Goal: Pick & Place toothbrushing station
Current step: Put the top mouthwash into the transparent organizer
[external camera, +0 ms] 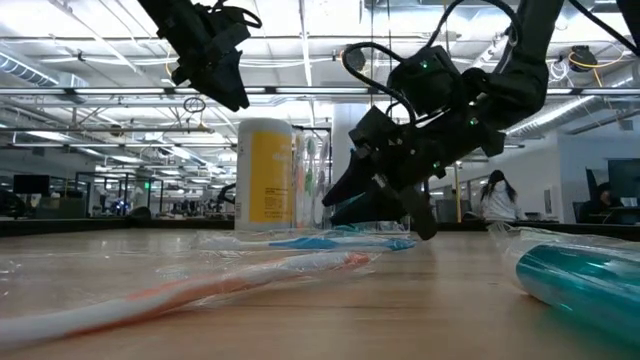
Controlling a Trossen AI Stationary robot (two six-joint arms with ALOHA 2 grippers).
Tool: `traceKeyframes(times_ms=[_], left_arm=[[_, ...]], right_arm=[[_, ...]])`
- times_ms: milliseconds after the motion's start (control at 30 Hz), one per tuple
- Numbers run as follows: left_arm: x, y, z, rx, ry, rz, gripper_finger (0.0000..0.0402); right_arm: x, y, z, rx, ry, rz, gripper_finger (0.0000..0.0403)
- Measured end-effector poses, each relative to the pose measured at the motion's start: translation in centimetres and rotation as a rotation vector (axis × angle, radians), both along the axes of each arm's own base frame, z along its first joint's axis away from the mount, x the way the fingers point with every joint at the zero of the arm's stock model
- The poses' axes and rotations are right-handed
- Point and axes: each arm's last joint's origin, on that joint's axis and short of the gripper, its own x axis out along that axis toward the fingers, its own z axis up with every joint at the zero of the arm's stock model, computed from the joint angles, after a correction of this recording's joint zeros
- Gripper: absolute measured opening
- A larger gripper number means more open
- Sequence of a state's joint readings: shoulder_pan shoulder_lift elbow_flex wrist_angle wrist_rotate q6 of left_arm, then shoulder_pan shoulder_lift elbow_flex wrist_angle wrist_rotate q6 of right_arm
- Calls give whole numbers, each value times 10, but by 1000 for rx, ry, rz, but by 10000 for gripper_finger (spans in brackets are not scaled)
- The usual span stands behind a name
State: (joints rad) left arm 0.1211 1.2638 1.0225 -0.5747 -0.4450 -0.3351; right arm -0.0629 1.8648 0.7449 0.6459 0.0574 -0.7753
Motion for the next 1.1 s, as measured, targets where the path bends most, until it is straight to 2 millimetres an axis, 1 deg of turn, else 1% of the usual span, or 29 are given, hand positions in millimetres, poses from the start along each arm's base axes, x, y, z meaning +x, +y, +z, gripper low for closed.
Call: traceKeyframes(times_ms=[133,200,300,400,500,700,767,933,1000,1100], left_arm=[[0,0,0,10,10,-13,161],[0,0,0,10,10,-12,161],[0,0,0,10,10,-12,161],[0,0,0,9,10,-13,161],[0,0,0,9,14,-12,161],[0,0,0,5,12,-10,161],[0,0,0,4,9,-12,161],[0,0,0,4,11,-13,161],[0,0,0,2,11,-15,161],[0,0,0,1,12,-16,161]], right_arm=[[-5,7,0,7,82,18,164],[-8,12,1,0,112,-5,164],[-13,21,11,-44,124,-81,164],[-19,30,20,-59,140,-100,164],[-28,39,28,-30,170,-122,164],[-44,52,44,116,208,-211,164],[-46,56,49,118,181,-241,164],[-49,63,70,91,68,-266,164],[-53,63,75,115,58,-288,164],[-58,63,84,211,40,-312,164]])
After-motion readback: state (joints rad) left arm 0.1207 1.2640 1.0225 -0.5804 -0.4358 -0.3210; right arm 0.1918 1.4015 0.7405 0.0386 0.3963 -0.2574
